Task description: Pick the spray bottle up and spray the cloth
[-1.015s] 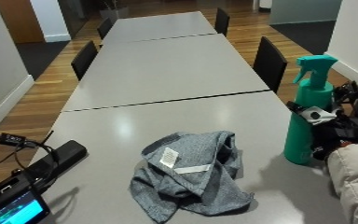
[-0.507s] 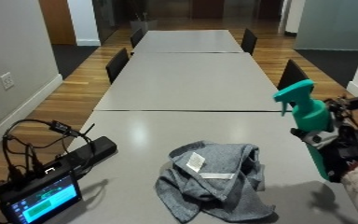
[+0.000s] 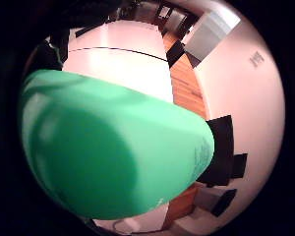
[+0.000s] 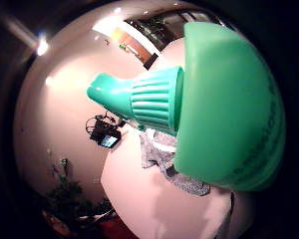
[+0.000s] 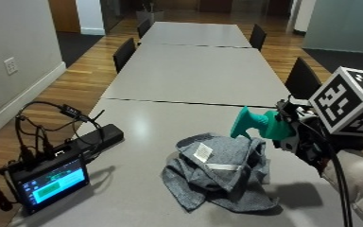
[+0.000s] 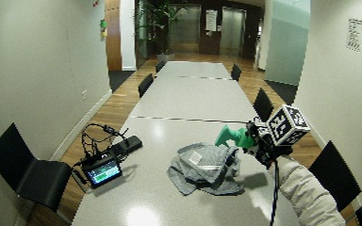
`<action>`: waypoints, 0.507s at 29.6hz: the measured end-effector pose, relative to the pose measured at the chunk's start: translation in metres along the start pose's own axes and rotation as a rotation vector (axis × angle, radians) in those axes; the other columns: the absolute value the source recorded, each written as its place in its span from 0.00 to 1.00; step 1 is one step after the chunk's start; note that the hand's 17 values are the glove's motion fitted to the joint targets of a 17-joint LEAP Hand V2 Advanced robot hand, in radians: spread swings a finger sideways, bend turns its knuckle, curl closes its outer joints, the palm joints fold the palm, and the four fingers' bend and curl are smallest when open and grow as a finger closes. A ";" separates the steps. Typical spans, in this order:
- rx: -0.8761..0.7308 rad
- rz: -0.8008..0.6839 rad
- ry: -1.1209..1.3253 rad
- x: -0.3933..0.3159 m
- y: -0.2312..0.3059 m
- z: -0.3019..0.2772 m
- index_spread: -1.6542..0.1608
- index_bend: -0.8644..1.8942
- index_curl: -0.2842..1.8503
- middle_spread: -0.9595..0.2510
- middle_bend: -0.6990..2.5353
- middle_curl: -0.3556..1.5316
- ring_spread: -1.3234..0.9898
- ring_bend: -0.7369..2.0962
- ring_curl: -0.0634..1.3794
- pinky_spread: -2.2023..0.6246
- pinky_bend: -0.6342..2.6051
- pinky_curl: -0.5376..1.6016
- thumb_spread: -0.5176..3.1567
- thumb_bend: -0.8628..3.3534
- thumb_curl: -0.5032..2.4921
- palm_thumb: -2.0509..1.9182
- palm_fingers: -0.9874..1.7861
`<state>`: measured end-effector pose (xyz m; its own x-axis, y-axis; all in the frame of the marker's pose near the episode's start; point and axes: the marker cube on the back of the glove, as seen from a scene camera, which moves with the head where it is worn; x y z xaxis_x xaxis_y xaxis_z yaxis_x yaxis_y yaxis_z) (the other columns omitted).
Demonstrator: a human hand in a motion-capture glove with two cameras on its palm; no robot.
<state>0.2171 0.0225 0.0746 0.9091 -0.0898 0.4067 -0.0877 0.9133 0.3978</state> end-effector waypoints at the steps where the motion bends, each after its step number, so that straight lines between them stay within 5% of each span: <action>1: -0.003 -0.001 0.011 0.000 0.000 0.000 0.75 0.36 0.31 0.68 0.32 0.43 0.49 0.43 0.34 0.72 0.29 0.43 0.27 0.20 0.38 0.82 0.69; 7: -0.006 0.003 -0.079 -0.001 -0.001 -0.001 0.74 0.36 0.31 0.68 0.32 0.44 0.49 0.43 0.35 0.73 0.29 0.43 0.27 0.20 0.38 0.82 0.69; 15: 0.054 0.185 -0.658 0.002 0.010 -0.020 0.75 0.36 0.30 0.68 0.31 0.44 0.50 0.42 0.36 0.73 0.29 0.44 0.27 0.20 0.38 0.82 0.69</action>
<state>0.2259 0.0391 0.0632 0.4419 -0.1723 0.8803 -0.2540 0.9172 0.3070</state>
